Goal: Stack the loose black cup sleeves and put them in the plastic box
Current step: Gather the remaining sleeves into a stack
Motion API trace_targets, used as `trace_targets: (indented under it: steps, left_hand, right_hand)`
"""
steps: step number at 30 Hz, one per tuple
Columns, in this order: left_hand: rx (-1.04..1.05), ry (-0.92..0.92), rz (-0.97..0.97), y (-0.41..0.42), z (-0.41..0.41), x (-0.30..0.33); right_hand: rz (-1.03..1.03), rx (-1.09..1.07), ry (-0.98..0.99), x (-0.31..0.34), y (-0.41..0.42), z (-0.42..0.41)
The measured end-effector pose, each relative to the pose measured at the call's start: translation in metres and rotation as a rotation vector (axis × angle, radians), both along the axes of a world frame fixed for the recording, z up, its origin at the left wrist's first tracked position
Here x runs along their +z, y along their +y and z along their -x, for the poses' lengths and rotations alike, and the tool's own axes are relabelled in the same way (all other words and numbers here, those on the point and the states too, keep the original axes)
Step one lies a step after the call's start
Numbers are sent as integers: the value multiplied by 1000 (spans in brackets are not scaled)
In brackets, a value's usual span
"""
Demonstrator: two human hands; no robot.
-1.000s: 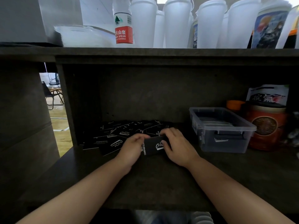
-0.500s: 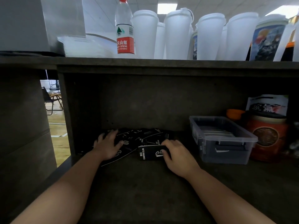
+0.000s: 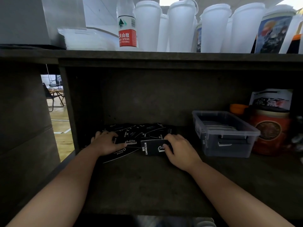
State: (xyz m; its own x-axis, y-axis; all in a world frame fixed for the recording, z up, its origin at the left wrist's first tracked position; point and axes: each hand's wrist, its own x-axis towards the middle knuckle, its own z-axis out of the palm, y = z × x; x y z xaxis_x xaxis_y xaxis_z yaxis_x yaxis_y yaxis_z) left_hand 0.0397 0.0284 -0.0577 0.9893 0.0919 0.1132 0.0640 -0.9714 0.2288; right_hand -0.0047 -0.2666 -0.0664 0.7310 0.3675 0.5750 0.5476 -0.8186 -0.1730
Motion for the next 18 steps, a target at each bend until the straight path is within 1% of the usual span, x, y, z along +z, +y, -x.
trace_targets:
  steps: [1, 2, 4, 6, 8, 9, 10, 12, 15, 18]
  left_hand:
    - [-2, -52, 46, 3, -1, -1]
    - [-17, -128, 133, 6, -3, -2]
    - [-68, -315, 431, 7, -3, 1]
    - [-117, -447, 709, 2, 3, 9]
    - [-187, -515, 915, -6, 11, 18]
    - [-217, -516, 995, -10, 15, 21]
    - [-237, -492, 1053, -15, 20, 23]
    - [-268, -377, 1099, -21, 24, 24]
    - [-361, -131, 1041, -30, 27, 22]
    - [-449, 47, 1013, -38, 27, 17]
  right_hand:
    - [5, 3, 0, 1, 0, 1]
    - [4, 5, 4, 2, 0, 3]
    - [-18, 6, 19, 4, 0, 6]
    - [-59, -3, 51, 5, 0, 7]
    - [-85, -21, 88, 5, 0, 7]
    - [-90, -25, 99, 5, 0, 7]
    - [-96, -26, 103, 4, -1, 6]
    - [-114, -15, 90, 4, -1, 7]
    - [-122, 23, 46, 4, 0, 6]
    - [-100, 32, 23, 3, 0, 5]
